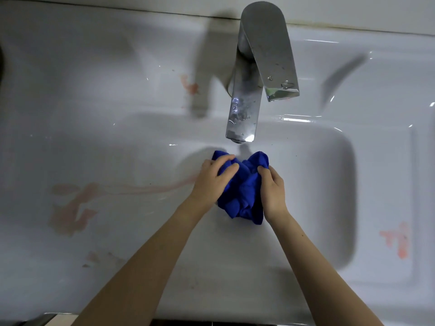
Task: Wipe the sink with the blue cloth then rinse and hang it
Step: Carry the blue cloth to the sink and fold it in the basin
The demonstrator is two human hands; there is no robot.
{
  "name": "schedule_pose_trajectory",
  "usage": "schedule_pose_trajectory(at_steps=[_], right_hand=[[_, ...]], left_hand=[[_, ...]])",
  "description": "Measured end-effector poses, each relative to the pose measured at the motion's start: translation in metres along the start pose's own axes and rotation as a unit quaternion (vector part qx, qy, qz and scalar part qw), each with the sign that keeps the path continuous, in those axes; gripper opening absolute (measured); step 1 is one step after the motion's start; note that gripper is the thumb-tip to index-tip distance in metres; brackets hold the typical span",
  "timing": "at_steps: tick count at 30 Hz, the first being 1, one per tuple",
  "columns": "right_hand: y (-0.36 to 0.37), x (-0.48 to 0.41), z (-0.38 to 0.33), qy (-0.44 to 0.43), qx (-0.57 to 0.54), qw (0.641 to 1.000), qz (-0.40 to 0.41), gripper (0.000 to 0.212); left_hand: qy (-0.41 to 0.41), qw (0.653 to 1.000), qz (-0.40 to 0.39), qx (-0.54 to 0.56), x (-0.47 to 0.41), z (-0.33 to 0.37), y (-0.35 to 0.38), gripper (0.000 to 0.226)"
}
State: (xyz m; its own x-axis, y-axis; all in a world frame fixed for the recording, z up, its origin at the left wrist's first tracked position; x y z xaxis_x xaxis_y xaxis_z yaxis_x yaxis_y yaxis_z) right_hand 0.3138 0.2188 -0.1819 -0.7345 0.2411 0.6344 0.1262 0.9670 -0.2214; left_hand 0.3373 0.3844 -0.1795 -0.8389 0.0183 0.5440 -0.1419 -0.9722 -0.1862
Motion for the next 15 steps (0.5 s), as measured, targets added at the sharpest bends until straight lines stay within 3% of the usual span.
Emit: schedule_pose_trajectory(at_steps=[3,6,9,12,15], right_hand=[[0.0,0.003,0.007,0.038,-0.047,0.998,-0.02,0.024],[-0.007,0.006,0.01,0.071,-0.062,0.995,-0.022,0.03],[-0.026,0.007,0.01,0.102,-0.07,0.992,-0.004,0.028],[-0.049,0.004,-0.001,0.059,0.054,0.996,0.033,0.031],[-0.072,-0.005,-0.021,-0.019,0.237,0.962,0.13,0.032]], left_hand=[[0.021,0.999,-0.038,-0.032,0.004,0.006,0.02,0.036],[0.007,0.997,0.018,0.068,0.012,0.008,0.0,0.029],[0.054,0.996,0.055,0.035,0.023,0.013,-0.033,0.025],[0.086,0.992,0.096,-0.005,0.033,0.016,-0.065,0.026],[0.078,0.983,0.148,-0.075,0.032,0.007,-0.088,0.028]])
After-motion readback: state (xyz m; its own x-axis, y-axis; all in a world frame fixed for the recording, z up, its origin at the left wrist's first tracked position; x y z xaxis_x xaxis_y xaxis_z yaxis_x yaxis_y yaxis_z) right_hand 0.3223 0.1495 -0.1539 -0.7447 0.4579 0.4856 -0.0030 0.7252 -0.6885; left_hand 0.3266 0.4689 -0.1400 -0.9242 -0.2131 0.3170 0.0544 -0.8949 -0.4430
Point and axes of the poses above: each hand's wrist, its own x-axis away from the middle knuckle, its own y-axis out of the palm, z = x × y, the point moved 7 cm from there along -x, towards the middle knuckle, and after that the axes turned 9 degrees about x, right-handed, at the moved point
